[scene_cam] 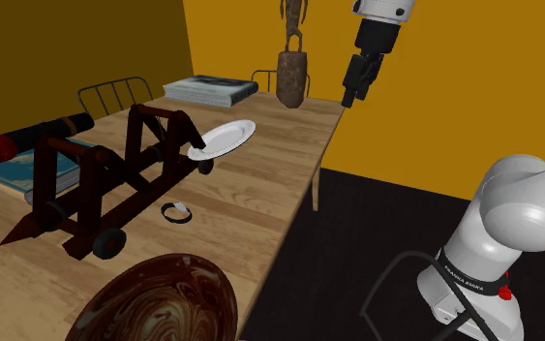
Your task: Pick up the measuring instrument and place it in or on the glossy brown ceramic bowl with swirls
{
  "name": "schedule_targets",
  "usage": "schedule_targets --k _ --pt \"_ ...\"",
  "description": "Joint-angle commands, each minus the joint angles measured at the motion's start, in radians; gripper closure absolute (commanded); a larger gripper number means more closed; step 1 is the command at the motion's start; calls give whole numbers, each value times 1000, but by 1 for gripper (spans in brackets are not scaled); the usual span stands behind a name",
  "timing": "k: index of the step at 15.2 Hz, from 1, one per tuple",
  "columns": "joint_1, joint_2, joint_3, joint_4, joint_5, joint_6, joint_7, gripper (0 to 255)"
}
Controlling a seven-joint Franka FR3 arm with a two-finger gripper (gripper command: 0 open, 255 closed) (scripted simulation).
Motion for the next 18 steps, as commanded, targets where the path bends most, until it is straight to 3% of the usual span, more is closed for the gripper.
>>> schedule_targets --k 1,10,18 --pt "0 0 0 0 0 0 0 0" --pt "44 258 169 117 12 127 123 0" --pt "68 530 310 293 -59 194 257 0"
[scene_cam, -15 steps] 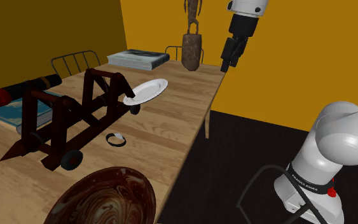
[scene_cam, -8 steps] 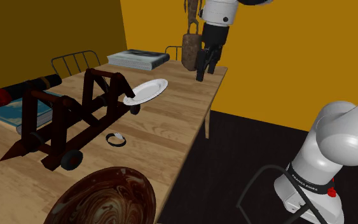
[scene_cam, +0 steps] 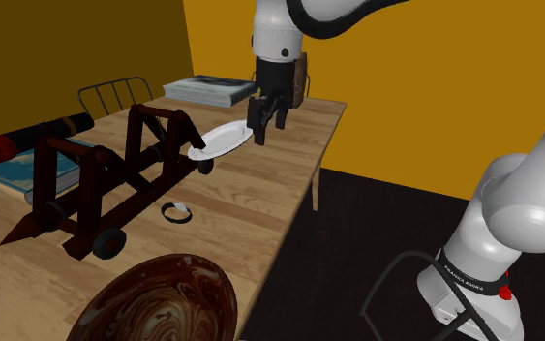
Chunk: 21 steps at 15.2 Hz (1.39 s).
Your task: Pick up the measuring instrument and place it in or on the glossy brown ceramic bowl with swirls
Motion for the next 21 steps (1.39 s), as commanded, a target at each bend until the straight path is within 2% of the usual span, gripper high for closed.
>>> schedule_targets --k 1,5,9,17,21 --pt "7 76 34 56 -29 9 39 0" --pt "32 232 90 176 -106 13 118 0" --pt "78 398 128 318 -198 -6 195 0" --pt "240 747 134 683 -372 -109 294 0" --pt "233 751 129 636 -376 -59 299 0"
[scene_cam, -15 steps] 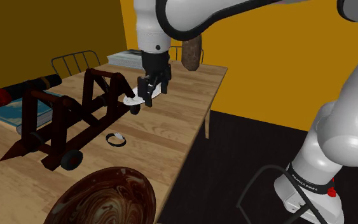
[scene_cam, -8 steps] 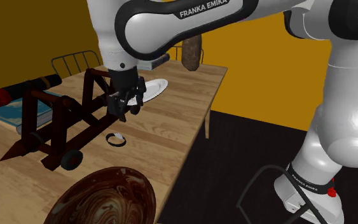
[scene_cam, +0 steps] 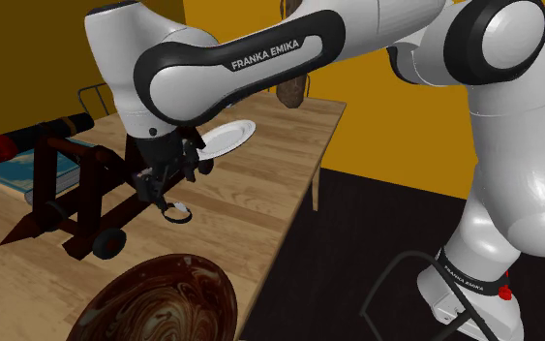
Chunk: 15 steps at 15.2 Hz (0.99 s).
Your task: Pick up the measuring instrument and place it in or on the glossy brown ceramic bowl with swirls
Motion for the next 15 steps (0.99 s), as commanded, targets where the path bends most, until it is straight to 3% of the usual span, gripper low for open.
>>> schedule_targets --k 1,11,12,15 --pt "-3 4 -2 -18 -3 22 2 0" --pt "-6 10 -5 -45 -8 53 6 0" --pt "-6 10 -5 -45 -8 53 6 255" --pt "-6 10 -5 -45 -8 53 6 255"
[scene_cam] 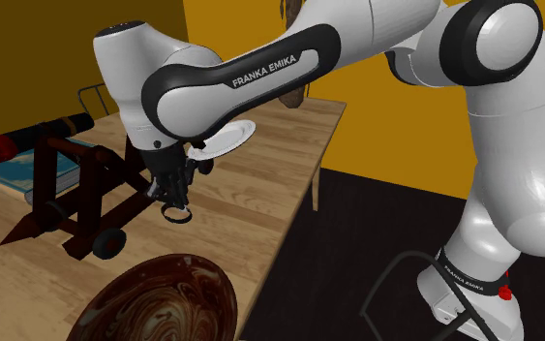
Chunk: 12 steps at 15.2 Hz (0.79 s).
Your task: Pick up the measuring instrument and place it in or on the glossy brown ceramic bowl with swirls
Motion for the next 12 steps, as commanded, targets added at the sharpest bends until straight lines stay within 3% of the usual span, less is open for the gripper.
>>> schedule_targets --k 1,6,12 --pt "0 0 0 0 0 0 0 255" --pt "0 0 0 0 0 0 0 255" --pt "5 -14 5 61 11 -71 -14 255"
